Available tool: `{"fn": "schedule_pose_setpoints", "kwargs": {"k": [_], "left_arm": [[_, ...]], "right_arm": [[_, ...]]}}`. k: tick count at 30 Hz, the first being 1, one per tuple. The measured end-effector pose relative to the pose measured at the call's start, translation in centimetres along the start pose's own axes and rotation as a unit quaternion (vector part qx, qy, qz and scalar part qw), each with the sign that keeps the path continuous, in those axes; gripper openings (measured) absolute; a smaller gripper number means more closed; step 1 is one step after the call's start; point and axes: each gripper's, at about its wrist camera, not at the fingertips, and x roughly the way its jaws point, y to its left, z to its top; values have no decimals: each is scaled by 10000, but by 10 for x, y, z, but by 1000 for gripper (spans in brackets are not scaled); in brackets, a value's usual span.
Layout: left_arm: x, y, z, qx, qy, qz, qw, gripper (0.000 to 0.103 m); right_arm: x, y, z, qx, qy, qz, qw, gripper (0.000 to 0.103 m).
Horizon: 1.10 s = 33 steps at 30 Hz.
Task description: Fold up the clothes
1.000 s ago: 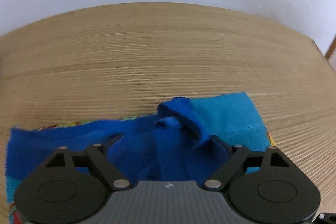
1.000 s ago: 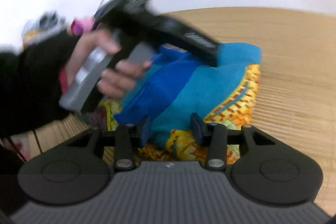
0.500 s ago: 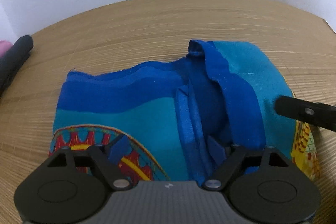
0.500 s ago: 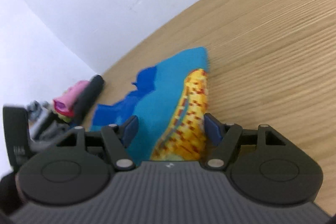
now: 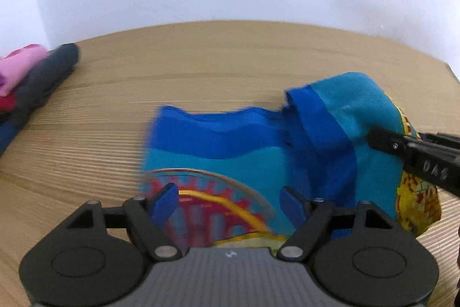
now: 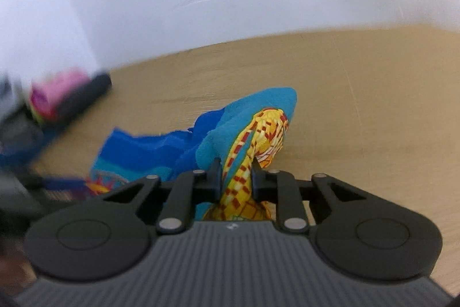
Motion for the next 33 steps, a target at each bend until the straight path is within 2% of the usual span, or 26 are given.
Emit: {"fn": "schedule_pose_setpoints", "kwargs": {"k": [4,7,10,13,16,18,20,22,23,25,28,30,33], "left_arm": [[-16,54,-10,-15,-173,24,9998,80],[-20,98,-16,1,-185,18,9998,80],[-23,141,-20,-26,-167,-62,9998,80],[-26,181,-25,-24,-131,-103,9999,80],[-27,207,-26,-59,-16,-150,9999,80],[-23,217,-25,-77,8,-330,9994,80],[-18,218,-19,-22,-40,-610,9981,80],[-14,212,-8,82,-148,-993,9949,80],[-11,206,-1,135,-192,-1219,9923,80],[-4,190,14,217,-200,-1749,9841,81],[9,156,30,476,-86,-2257,9730,81],[21,137,37,648,32,-2270,9717,81],[34,126,49,660,145,-2208,9730,81]], "right_arm": [[-2,69,9,-1151,-20,-519,9920,22],[7,121,10,-1559,108,-676,9854,21],[31,178,5,-1809,445,-776,9794,21],[58,220,-9,-1878,610,-591,9785,28],[64,245,-11,-1689,702,-91,9831,27],[48,248,-7,-1581,480,138,9862,28],[25,240,-2,-1537,114,4,9880,32],[1,220,-1,-1360,-124,-394,9899,54],[-8,206,-3,-1201,-151,-664,9904,59],[-20,178,-11,-786,-28,-1148,9903,65],[-31,148,-28,-67,177,-1550,9877,65],[-40,144,-40,102,96,-1517,9883,65],[-44,158,-55,-222,193,-980,9947,64]]}}
